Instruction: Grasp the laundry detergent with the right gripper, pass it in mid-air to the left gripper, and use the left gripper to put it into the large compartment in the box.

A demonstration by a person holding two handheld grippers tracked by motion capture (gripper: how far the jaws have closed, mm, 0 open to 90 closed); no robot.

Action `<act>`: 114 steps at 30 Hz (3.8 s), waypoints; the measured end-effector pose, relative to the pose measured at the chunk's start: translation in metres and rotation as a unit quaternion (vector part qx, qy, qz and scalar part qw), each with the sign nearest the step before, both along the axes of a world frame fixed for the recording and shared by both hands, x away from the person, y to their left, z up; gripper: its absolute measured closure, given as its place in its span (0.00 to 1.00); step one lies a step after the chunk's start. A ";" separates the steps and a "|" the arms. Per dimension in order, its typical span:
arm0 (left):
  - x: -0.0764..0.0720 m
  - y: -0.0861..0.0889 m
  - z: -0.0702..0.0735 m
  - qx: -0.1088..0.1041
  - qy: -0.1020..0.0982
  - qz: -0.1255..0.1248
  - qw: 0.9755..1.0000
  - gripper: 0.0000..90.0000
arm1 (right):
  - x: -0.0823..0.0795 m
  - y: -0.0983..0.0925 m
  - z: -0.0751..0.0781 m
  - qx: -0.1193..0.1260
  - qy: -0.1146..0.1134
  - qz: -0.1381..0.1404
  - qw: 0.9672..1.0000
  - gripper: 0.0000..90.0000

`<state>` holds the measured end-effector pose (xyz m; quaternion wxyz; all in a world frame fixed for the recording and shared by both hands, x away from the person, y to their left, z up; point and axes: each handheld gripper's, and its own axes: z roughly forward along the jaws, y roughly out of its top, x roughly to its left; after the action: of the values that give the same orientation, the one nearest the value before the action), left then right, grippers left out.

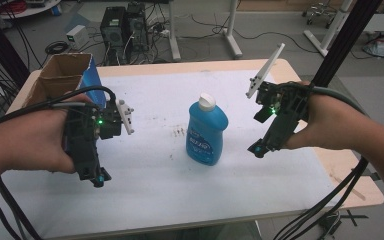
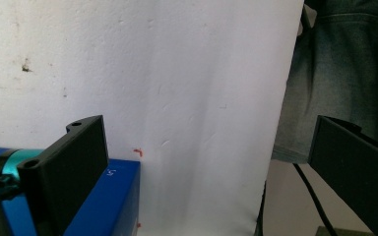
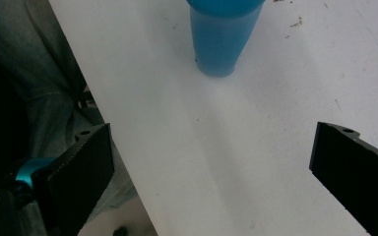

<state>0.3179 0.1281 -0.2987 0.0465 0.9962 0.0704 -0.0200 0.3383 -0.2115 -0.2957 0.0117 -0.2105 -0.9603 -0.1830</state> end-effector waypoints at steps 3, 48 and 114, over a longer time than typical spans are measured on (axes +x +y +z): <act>0.000 0.000 0.000 0.000 -0.002 -0.002 1.000 0.02 | -0.001 -0.002 -0.011 0.021 -0.002 -0.013 1.000 0.03; 0.002 0.002 0.001 0.007 -0.006 0.000 1.000 0.02 | 0.012 0.027 -0.111 0.264 -0.070 -0.111 0.955 0.03; 0.005 0.008 -0.002 0.011 -0.007 0.007 1.000 0.02 | 0.011 0.041 -0.126 0.331 -0.134 -0.106 0.928 0.38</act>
<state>0.3234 0.1364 -0.3008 0.0367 0.9963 0.0774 -0.0116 0.3488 -0.1708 -0.4215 -0.0671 -0.2684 -0.8100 -0.5171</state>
